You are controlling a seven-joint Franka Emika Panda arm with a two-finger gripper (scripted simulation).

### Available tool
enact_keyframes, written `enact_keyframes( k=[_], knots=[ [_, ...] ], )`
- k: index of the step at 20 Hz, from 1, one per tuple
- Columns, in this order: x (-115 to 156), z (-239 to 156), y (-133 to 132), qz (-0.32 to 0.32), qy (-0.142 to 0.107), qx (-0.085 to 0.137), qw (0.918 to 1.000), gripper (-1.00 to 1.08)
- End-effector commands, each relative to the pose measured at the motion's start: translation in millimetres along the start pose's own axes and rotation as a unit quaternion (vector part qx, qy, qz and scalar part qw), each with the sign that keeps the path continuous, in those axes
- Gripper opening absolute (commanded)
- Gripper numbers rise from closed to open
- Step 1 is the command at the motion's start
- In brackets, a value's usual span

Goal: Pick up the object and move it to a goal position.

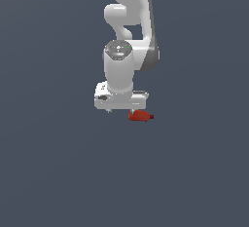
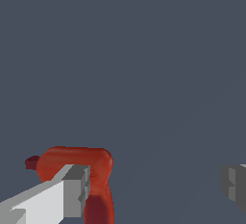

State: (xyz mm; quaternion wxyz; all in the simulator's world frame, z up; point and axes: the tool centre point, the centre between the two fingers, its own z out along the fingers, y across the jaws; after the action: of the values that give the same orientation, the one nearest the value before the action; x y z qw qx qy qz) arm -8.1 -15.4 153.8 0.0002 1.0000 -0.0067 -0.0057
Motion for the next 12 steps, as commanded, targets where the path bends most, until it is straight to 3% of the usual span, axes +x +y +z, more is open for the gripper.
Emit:
enact_keyframes(
  k=[1, 12],
  knots=[
    [0.0, 0.0, 0.0, 0.000, 0.000, 0.000, 1.0000, 1.08],
    [-0.7, 1.9, 4.6, -0.002, -0.006, -0.001, 1.0000, 1.08]
  ],
)
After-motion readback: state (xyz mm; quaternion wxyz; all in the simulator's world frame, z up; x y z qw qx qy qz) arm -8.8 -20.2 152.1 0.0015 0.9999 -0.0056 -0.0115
